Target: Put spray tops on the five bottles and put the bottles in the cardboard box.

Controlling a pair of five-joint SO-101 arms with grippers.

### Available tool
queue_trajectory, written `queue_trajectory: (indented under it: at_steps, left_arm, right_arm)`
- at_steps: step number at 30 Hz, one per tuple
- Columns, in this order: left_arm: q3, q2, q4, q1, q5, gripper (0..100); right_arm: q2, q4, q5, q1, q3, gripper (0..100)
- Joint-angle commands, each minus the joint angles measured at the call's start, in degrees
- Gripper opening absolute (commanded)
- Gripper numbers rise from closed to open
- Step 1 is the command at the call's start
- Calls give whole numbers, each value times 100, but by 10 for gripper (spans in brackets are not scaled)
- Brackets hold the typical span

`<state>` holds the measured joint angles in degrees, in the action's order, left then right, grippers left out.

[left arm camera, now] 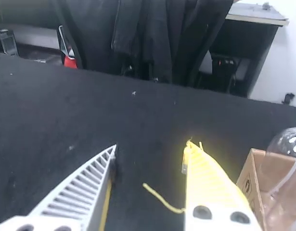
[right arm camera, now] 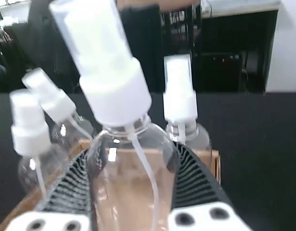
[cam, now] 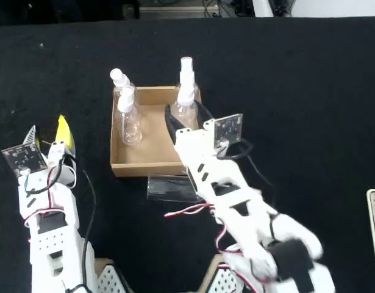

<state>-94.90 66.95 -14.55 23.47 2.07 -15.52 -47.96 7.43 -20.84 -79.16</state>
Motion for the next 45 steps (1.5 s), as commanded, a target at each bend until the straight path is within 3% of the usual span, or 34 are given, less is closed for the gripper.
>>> queue_trajectory:
  at_steps: [1, 9, 45]
  left_arm:
    - [-40, -18, -158, -66, 0, 195]
    - [-66, -26, -158, -224, -9, 195]
    - [-163, 35, -193, -180, -44, 195]
  right_arm:
    - [646, -844, 35, 97, 356, 10]
    - [1982, -2365, 35, 62, 444, 11]
    - [2818, -2022, 35, 62, 1209, 12]
